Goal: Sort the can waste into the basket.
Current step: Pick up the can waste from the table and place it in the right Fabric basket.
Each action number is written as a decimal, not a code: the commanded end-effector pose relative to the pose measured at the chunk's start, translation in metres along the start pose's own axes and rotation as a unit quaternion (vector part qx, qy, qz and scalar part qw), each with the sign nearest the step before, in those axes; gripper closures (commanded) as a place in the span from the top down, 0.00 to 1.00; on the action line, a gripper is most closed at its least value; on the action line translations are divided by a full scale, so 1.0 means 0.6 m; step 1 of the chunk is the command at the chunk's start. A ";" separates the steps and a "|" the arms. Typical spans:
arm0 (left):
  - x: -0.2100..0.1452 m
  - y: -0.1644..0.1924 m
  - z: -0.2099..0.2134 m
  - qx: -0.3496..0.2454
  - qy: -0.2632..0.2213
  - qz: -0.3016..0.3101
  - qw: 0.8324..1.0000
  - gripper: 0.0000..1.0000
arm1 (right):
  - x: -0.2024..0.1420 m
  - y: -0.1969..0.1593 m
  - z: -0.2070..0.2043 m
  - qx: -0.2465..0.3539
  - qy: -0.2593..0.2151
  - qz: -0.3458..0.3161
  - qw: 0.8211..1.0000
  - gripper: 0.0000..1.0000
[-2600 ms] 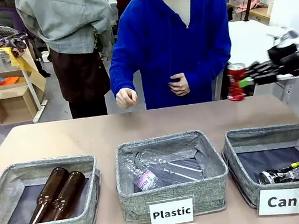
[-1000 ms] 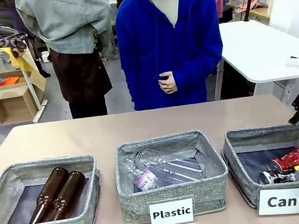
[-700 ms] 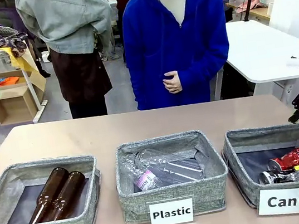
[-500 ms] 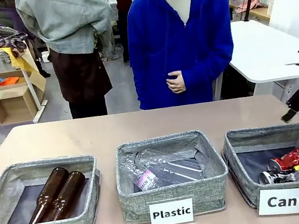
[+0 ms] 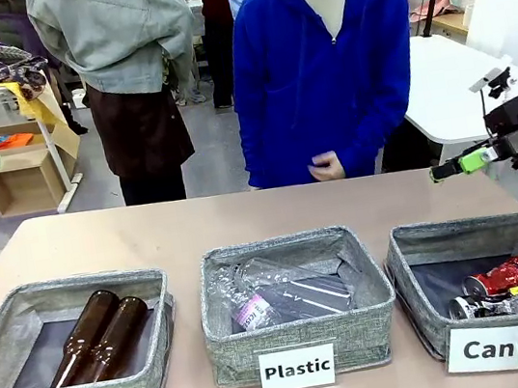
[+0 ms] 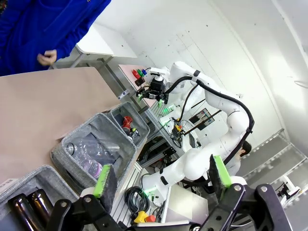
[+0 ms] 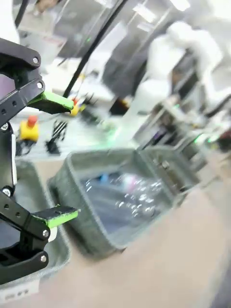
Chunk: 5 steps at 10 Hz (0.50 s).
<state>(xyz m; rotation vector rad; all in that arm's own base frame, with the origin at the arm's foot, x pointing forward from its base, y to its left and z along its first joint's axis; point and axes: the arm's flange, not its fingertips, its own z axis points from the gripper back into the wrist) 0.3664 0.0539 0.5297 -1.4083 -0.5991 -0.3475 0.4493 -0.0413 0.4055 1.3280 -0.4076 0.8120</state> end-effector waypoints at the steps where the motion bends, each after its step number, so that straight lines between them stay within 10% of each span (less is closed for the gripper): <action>1: 0.001 -0.005 0.003 -0.006 -0.002 0.004 1.000 1.00 | 0.015 -0.003 0.025 0.048 -0.102 -0.086 0.990 1.00; 5: 0.001 -0.005 0.003 -0.006 -0.002 0.004 1.000 1.00 | 0.003 0.003 0.039 0.072 -0.126 -0.107 0.984 1.00</action>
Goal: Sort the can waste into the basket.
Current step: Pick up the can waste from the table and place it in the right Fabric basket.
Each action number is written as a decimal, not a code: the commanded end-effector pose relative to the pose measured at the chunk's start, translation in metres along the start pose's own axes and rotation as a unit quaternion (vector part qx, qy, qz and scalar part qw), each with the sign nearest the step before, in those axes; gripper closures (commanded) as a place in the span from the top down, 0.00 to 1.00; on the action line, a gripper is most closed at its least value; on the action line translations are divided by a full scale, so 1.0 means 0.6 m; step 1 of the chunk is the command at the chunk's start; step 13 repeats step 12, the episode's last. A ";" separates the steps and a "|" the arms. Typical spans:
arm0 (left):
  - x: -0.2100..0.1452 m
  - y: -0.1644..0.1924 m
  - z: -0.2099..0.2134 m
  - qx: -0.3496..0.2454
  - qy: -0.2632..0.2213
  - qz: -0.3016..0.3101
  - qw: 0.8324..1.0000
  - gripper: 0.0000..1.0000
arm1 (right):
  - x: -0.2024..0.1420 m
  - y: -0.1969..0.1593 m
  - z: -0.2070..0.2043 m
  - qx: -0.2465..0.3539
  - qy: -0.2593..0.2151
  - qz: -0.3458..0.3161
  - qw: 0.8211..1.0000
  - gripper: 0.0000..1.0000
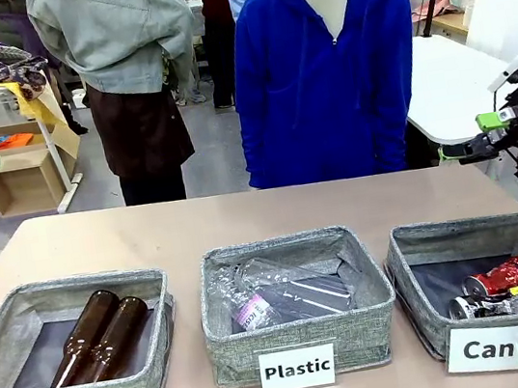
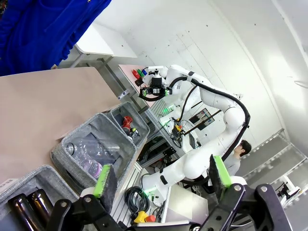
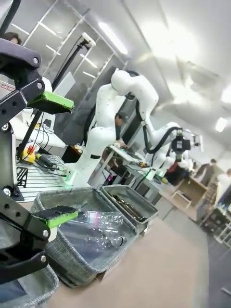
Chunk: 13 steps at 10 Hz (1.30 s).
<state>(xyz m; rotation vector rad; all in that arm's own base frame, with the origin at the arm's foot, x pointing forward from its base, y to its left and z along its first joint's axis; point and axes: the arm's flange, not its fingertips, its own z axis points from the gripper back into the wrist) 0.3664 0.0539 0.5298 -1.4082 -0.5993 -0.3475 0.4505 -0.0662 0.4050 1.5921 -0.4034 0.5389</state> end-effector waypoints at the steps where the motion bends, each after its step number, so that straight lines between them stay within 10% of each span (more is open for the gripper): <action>1: 0.001 -0.005 0.003 -0.006 -0.002 0.004 1.000 1.00 | 0.000 -0.001 -0.005 0.002 0.004 0.002 1.000 1.00; 13: 0.001 -0.005 0.003 -0.006 -0.002 0.004 1.000 1.00 | 0.000 -0.001 -0.005 0.002 0.004 0.002 1.000 1.00</action>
